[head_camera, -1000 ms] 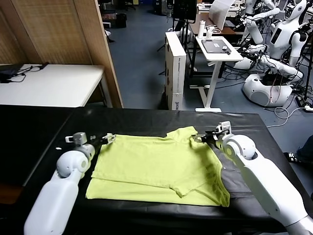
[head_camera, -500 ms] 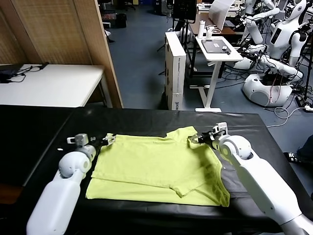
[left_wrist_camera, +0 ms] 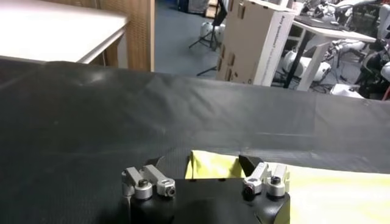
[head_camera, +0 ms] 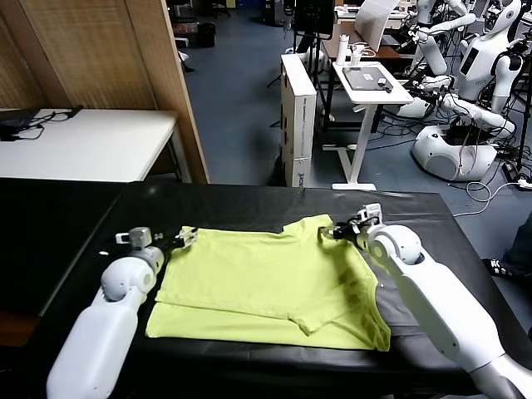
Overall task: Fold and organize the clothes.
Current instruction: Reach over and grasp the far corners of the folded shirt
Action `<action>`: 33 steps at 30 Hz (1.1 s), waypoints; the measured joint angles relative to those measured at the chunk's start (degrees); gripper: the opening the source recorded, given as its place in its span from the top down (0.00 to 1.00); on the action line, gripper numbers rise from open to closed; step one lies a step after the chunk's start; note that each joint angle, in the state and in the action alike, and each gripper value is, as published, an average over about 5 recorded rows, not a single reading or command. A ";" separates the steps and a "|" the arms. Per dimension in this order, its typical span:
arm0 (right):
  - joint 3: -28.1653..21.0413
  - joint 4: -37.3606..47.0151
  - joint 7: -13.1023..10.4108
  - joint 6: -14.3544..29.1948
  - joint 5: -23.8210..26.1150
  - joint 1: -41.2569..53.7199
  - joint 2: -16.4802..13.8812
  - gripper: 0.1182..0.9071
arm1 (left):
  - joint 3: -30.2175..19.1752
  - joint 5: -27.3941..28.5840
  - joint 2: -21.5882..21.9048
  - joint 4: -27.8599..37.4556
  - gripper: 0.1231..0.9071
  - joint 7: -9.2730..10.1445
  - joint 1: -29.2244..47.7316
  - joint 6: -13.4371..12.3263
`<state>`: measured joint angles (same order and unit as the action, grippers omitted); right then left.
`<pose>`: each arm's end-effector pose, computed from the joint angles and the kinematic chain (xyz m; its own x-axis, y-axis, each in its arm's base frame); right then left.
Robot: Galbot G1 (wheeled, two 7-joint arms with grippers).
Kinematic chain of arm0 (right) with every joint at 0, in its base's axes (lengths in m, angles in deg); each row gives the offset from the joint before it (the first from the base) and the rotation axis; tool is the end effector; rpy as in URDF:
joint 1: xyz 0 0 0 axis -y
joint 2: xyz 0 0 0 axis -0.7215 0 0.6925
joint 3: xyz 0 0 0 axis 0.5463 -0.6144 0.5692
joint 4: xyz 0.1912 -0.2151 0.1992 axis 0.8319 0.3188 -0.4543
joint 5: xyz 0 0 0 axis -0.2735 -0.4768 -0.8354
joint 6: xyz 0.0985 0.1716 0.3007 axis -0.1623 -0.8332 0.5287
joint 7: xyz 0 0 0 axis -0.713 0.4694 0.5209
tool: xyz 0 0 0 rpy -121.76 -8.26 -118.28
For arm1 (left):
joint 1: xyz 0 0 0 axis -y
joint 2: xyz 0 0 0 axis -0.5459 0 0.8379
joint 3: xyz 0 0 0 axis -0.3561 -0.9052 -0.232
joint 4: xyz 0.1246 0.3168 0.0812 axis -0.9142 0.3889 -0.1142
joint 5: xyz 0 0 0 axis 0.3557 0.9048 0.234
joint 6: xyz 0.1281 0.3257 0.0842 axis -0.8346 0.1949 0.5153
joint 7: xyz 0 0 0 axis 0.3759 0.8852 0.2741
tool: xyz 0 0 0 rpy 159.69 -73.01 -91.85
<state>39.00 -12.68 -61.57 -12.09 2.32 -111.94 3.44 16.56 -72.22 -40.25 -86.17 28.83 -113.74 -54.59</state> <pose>0.4606 -0.0874 -0.2485 -0.7307 -0.3216 0.6022 -0.3085 0.9424 0.1290 0.4098 0.1142 -0.2956 -0.8619 0.1086 0.4954 0.0563 0.9912 -0.1194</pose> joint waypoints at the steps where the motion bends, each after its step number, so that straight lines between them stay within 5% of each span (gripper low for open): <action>1: -0.14 0.30 0.03 0.02 0.13 0.20 0.18 0.36 | 0.01 0.04 -0.01 0.00 0.00 -0.03 -0.04 -0.02; 7: -0.75 1.54 0.14 0.21 0.86 0.78 0.93 0.47 | 0.11 0.60 -0.04 0.30 0.07 -0.38 -0.23 -0.17; 10: -0.96 1.59 0.19 0.26 1.01 0.72 1.02 0.64 | 0.19 0.94 -0.05 0.43 0.19 -0.72 -0.44 -0.36; 15: -1.05 1.43 0.33 0.30 1.13 0.51 1.07 0.90 | 0.21 1.25 -0.03 0.41 0.54 -1.18 -0.71 -0.57; 20: -0.75 1.24 0.72 1.05 1.23 0.29 1.08 0.97 | 0.10 1.58 -0.05 0.33 0.87 -1.55 -0.81 -0.74; 25: 0.30 -0.03 1.13 3.02 0.69 -0.54 0.73 0.97 | 0.25 1.66 -0.08 -0.21 0.96 -1.46 -0.91 -0.76; 33: 3.27 -4.82 1.56 4.13 0.00 -3.62 -0.93 0.97 | 1.86 0.25 1.01 -4.14 0.97 -0.84 -2.88 -0.47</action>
<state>42.27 -17.49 -60.01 -7.96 2.32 -115.56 2.50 18.42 -71.97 -39.24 -90.32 27.99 -116.62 -55.06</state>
